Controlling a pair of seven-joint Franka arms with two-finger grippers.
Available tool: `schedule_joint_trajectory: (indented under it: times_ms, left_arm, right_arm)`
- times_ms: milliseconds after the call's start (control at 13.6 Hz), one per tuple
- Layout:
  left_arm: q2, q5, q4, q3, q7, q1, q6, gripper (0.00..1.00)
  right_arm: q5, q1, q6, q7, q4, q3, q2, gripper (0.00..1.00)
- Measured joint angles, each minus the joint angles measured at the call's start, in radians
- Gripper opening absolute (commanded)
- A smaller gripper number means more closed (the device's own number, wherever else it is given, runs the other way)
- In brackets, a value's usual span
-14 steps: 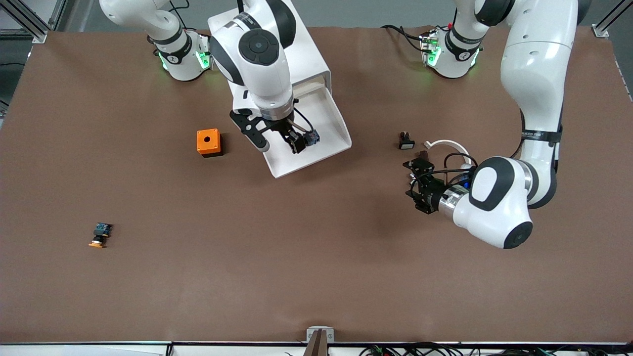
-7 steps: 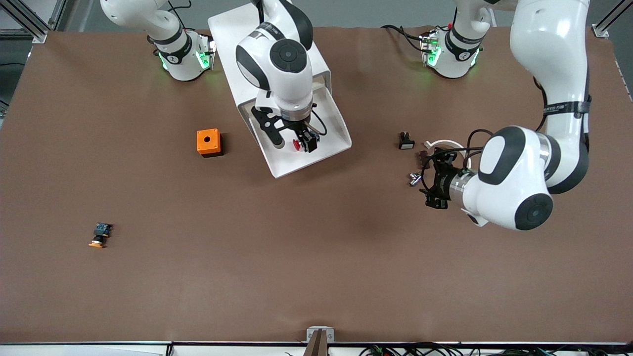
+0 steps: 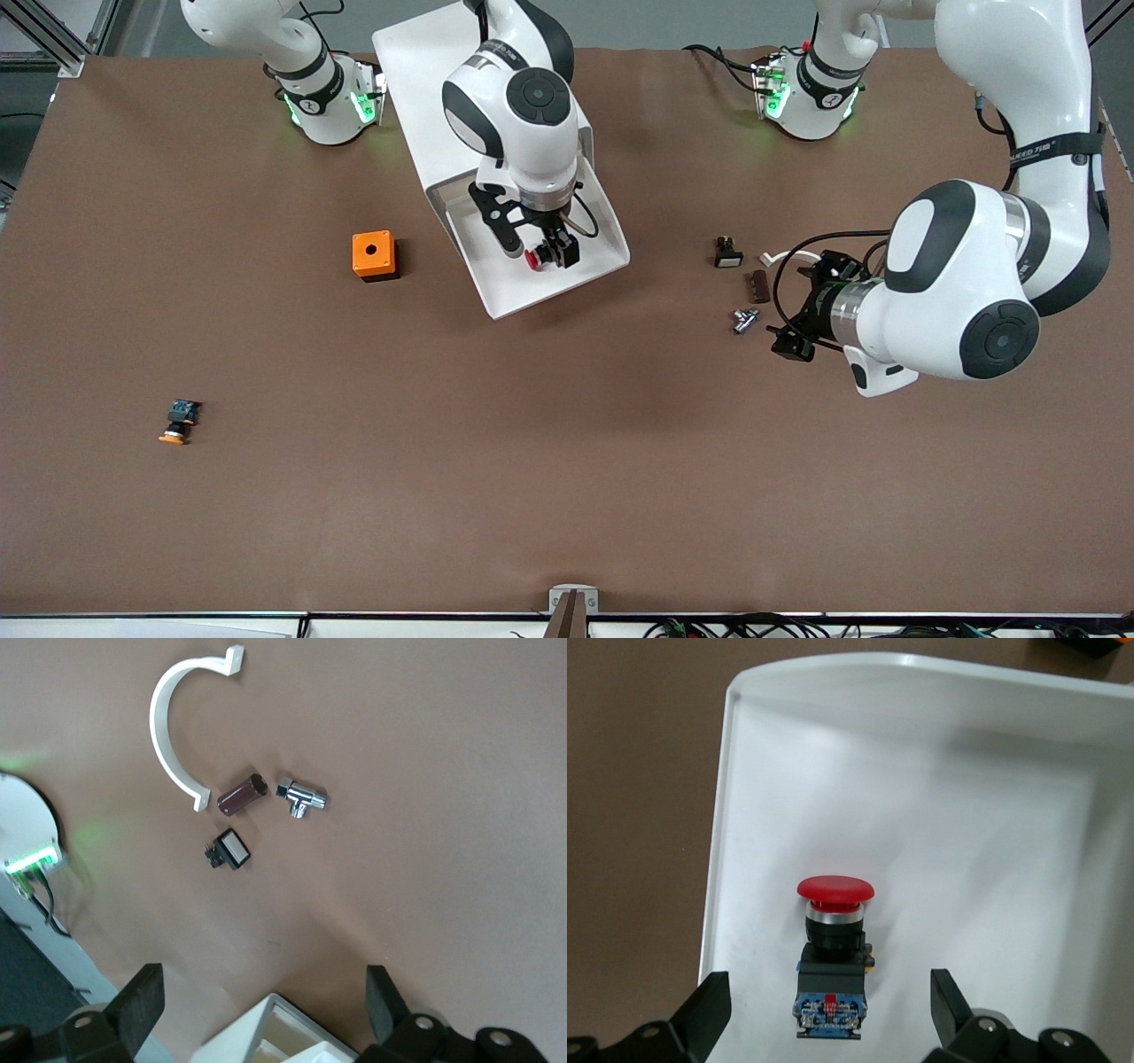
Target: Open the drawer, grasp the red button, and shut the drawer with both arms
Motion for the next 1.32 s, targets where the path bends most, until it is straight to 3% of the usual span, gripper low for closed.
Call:
schedule_joint_trajectory:
  times_ms: [440,587,880,1027,1100,1174,1320]
  left_arm:
    - [-0.014,0.034,-0.029,-0.004,0.326,0.001,0.017,1.0]
    - [-0.033,0.035,-0.071,-0.009,0.365,0.001,0.065,1.0]
    - [-0.125,0.036,-0.205,-0.015,0.473,0.001,0.141,1.0]
    - [-0.161,0.036,-0.261,-0.021,0.487,0.001,0.183,1.0]
    - [-0.171,0.036,-0.286,-0.027,0.487,0.001,0.204,1.0]
    - [-0.176,0.036,-0.309,-0.034,0.487,0.0,0.226,1.0]
    - [-0.178,0.036,-0.356,-0.056,0.487,0.0,0.278,1.0]
  right_arm:
    - [0.001,0.012,0.025,0.025,0.001,0.0,0.039,0.97]
    - [0.001,0.018,0.026,0.026,0.002,0.0,0.046,0.88]
    - [0.001,0.019,0.026,0.027,0.004,0.0,0.047,0.59]
    - [0.001,0.019,0.026,0.027,0.004,0.0,0.047,0.57]
    - [0.001,0.019,0.026,0.027,0.004,0.0,0.047,0.51]
    - [0.001,0.019,0.026,0.027,0.004,0.0,0.047,0.4]
    - [0.001,0.019,0.026,0.026,0.004,0.0,0.05,0.07]
